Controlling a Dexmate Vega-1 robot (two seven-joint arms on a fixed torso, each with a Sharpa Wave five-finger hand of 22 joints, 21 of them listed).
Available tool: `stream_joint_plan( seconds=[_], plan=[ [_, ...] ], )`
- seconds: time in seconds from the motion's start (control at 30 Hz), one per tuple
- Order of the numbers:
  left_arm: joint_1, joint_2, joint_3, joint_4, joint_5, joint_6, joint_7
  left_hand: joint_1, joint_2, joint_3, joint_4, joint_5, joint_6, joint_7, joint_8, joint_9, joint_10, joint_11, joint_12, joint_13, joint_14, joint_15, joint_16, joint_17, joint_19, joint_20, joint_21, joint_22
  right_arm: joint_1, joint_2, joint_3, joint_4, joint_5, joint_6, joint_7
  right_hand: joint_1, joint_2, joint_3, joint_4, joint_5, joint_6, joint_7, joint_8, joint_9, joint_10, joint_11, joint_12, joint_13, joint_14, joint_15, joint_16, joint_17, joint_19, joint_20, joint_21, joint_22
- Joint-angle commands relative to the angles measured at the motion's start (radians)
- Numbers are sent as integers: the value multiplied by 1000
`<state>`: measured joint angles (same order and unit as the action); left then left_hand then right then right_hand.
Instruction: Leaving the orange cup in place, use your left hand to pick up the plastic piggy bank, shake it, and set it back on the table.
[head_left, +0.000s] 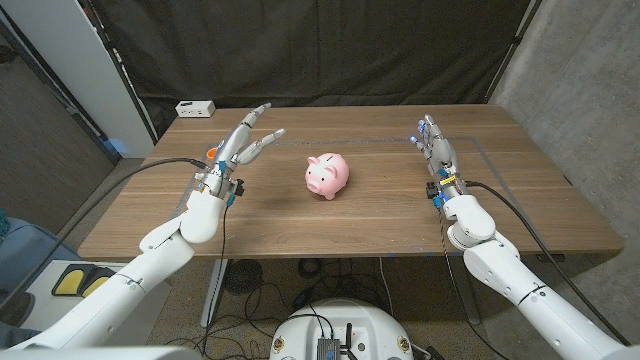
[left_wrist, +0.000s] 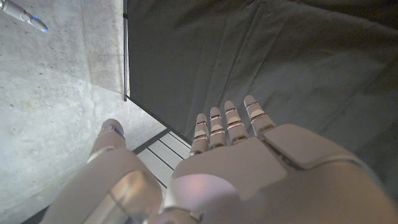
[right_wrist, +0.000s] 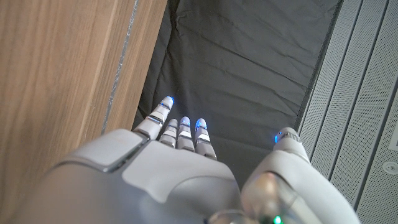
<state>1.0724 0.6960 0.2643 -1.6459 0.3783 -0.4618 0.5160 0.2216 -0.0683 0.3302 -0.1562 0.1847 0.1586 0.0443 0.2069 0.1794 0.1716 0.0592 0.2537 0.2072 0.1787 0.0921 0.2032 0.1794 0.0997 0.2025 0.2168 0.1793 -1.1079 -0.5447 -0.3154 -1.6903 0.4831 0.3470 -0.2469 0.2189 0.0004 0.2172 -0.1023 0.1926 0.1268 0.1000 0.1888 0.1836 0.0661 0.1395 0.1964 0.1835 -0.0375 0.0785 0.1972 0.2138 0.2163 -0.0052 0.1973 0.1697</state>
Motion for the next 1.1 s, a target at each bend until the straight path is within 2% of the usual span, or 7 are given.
stream_joint_plan(
  seconds=[0.03,0.23,0.27,0.5,0.8,0.87,1.1],
  plan=[
    [-15,47,37,-59,64,82,11,14,-2,-1,-5,-2,-2,7,-2,5,4,5,-6,2,7,-10,-1,2,2,11,0,5,-19,-1,9,-8,2,0,-8,6,4,0,-5,-3,3,1,3,2,5,0,6,5,1,7,5,0,4,8,0,3],
    [-25,58,57,-77,93,121,19,18,-3,0,-4,-2,4,14,0,5,13,7,-3,2,13,-13,0,2,8,10,0,5,-24,2,11,-3,8,2,-9,7,6,0,-6,-3,3,1,3,2,6,1,6,5,2,7,5,0,4,8,0,3],
    [-26,61,60,-82,98,131,17,21,-3,0,-4,-2,7,15,0,5,15,0,-3,2,14,-12,-1,2,11,10,1,5,-23,1,11,-1,7,4,-5,7,6,0,-6,-3,3,1,3,2,5,1,6,5,2,7,5,0,4,8,0,3],
    [2,101,72,-192,199,291,-5,26,-3,2,-3,-2,2,9,-3,5,17,-2,-4,3,20,-11,0,2,18,10,2,5,-23,2,14,1,10,7,-4,8,7,0,-7,-3,3,2,3,2,5,1,5,5,2,7,5,0,4,8,0,3],
    [-20,141,97,-244,193,360,-86,28,-5,1,-2,-3,7,5,-3,5,21,-5,-4,3,22,-14,-1,2,23,11,2,6,-23,0,14,3,13,10,3,9,7,0,-8,-4,3,3,3,2,6,2,5,5,2,9,5,0,4,9,-1,3],
    [-28,149,105,-255,193,374,-110,28,-7,0,-1,-3,9,5,-2,5,21,2,-4,4,22,-14,-2,2,24,11,2,6,-25,1,15,3,14,12,3,9,7,-1,-8,-4,3,2,3,2,6,1,5,5,2,9,5,0,4,9,-1,3],
    [-61,172,133,-279,199,401,-175,28,-9,-1,0,-3,9,4,-4,5,23,-4,-4,4,22,-15,-2,2,26,12,2,6,-34,1,18,1,18,16,2,8,7,-1,-9,-4,3,2,3,2,6,0,5,5,2,9,5,0,4,10,-1,3]
  ],
)
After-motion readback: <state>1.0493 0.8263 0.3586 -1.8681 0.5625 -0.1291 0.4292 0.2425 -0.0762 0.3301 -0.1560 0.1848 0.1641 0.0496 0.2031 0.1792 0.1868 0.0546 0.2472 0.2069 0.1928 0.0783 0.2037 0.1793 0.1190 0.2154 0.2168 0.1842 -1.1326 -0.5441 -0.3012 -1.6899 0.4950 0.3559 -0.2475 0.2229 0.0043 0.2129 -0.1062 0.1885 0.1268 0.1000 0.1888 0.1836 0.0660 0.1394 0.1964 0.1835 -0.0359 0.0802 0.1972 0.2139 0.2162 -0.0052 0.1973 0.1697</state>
